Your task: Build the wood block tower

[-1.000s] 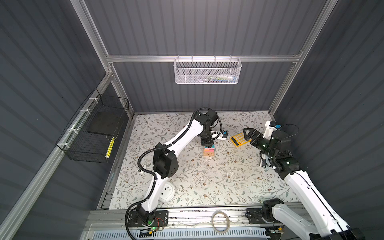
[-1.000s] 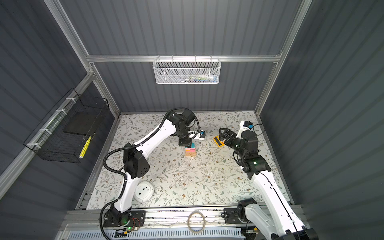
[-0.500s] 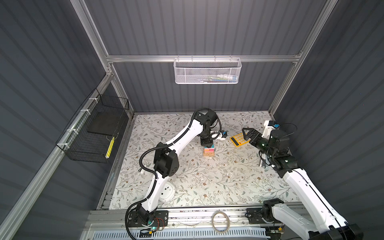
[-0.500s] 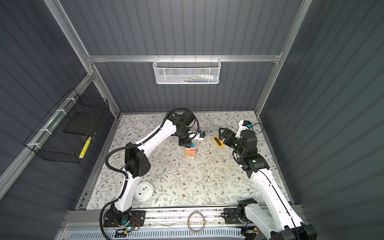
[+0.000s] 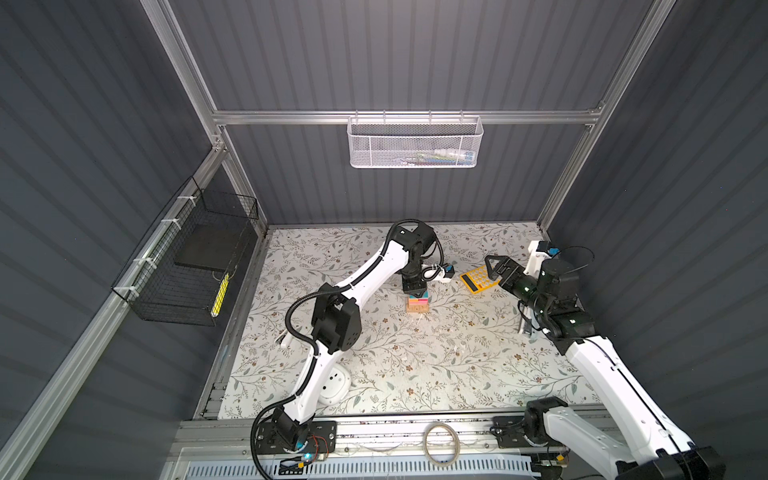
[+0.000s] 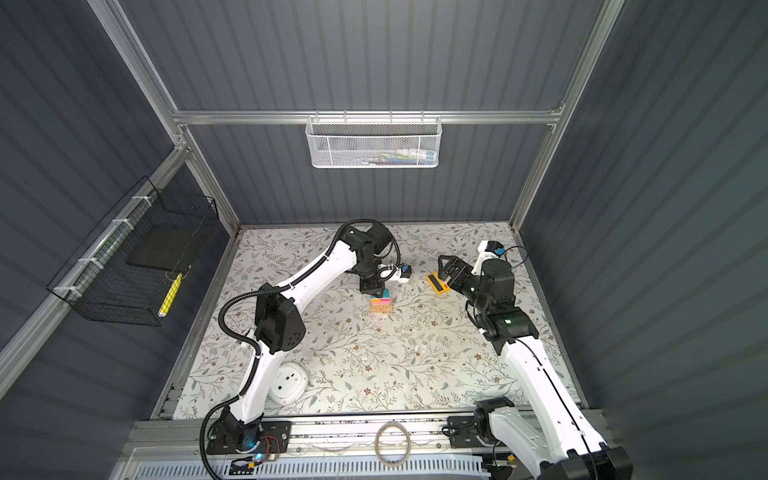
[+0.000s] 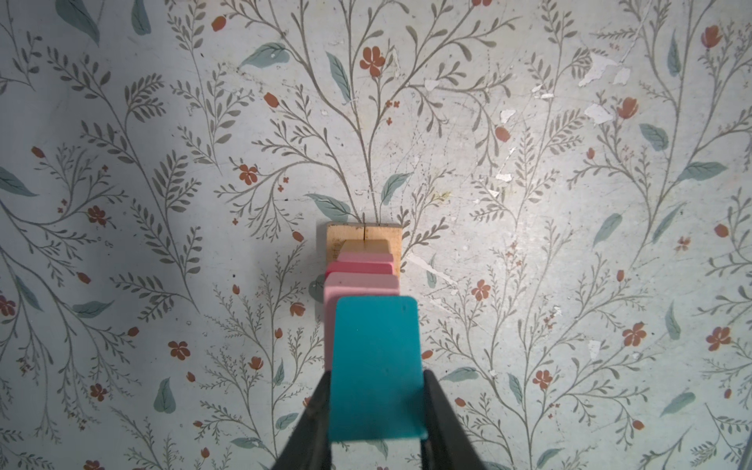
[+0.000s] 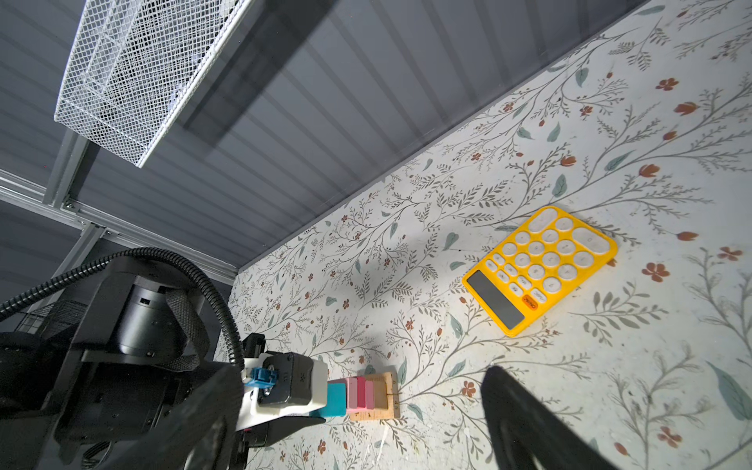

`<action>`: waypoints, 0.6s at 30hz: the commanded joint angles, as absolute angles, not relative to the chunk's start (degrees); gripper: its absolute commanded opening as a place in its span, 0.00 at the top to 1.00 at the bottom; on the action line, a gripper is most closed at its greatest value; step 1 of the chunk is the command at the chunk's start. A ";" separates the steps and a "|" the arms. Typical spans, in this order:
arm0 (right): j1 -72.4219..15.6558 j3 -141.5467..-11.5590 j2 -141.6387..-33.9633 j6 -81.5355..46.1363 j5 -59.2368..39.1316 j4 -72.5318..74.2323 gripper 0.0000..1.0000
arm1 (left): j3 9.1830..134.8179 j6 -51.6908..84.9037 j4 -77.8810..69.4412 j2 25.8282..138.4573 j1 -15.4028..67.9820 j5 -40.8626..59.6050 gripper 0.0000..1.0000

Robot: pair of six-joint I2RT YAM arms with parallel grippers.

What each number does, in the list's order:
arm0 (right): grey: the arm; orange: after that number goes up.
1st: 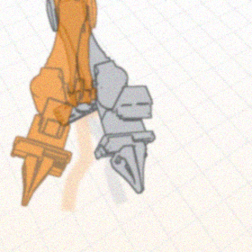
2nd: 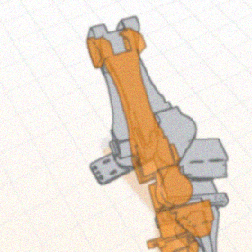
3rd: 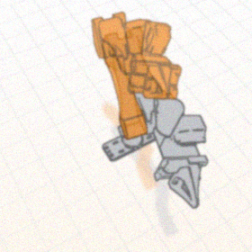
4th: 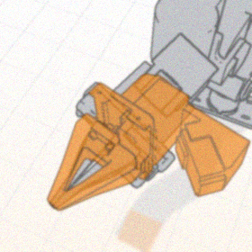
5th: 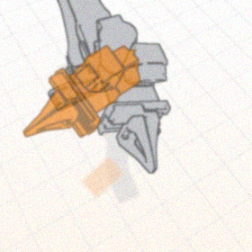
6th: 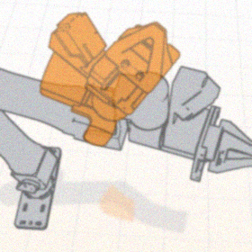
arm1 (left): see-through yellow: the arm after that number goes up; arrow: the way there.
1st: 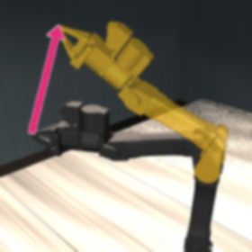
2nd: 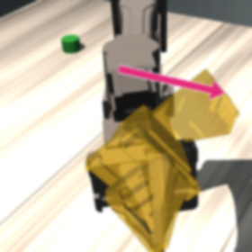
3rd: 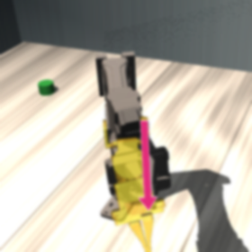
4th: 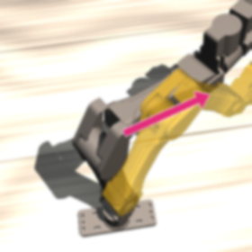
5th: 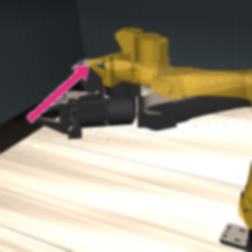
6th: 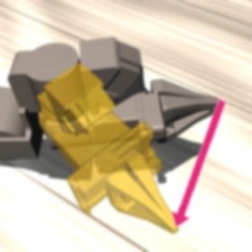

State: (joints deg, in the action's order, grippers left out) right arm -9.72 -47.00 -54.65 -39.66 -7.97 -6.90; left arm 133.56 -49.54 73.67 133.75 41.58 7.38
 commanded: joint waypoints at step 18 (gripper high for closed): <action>-8.96 -46.58 -55.65 -40.19 -9.84 -4.93 0.07 | 136.45 -51.51 74.09 134.74 41.44 7.69 0.80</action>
State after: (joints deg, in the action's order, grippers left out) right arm -9.34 -47.00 -55.57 -39.92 -9.08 -6.57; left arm 134.72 -49.56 72.84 133.75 41.58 7.33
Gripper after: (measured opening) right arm 0.932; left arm 0.308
